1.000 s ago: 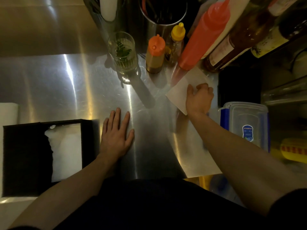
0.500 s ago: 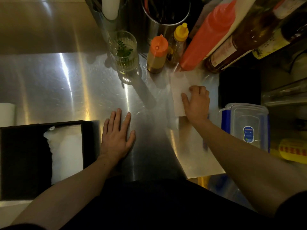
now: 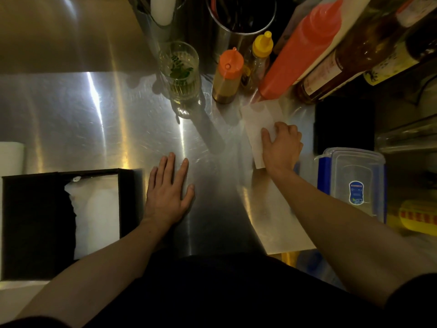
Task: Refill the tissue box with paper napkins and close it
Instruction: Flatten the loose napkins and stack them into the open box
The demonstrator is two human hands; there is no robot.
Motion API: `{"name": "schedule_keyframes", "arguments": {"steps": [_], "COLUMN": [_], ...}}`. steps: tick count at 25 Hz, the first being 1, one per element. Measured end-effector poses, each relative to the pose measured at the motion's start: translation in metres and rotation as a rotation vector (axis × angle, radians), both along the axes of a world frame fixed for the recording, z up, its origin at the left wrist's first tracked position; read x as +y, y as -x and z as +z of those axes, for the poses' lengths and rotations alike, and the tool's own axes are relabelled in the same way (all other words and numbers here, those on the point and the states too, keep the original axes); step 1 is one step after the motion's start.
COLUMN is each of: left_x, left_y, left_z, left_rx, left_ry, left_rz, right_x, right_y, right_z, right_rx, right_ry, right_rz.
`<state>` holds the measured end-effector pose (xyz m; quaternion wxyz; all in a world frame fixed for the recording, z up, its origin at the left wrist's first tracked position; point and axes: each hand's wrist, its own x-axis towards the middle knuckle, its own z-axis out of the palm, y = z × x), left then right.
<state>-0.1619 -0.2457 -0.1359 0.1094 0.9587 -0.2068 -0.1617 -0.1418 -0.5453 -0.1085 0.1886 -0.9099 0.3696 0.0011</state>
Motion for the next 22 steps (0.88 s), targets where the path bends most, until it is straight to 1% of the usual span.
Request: {"name": "schedule_keyframes", "arguments": {"steps": [5,8,12,17,20,22], "left_x": [0.001,0.001,0.002,0.004,0.003,0.002], "left_y": [0.0,0.0,-0.001,-0.001,-0.004,-0.01], "left_z": [-0.004,-0.006,-0.007,-0.007,0.001,0.015], "left_rx": [0.01,0.005,-0.02,-0.034,0.033,0.103], "left_ry": [-0.01,-0.014,-0.021,-0.01,0.016,0.097], "left_rz": [-0.001,0.001,-0.002,-0.03,-0.047,-0.046], "right_x": [0.001,0.003,0.012,0.036,0.054,0.068], "right_y": [-0.001,0.002,0.009,0.028,0.042,0.05], "right_z": [-0.001,0.0,0.014,0.044,0.063,0.072], "right_rx": [-0.052,-0.081,-0.177,-0.327,-0.376,-0.398], "right_ry": [-0.004,-0.041,-0.088,-0.093,-0.107,-0.122], "right_rz": [0.011,0.001,-0.011,0.084,0.147,0.171]}}
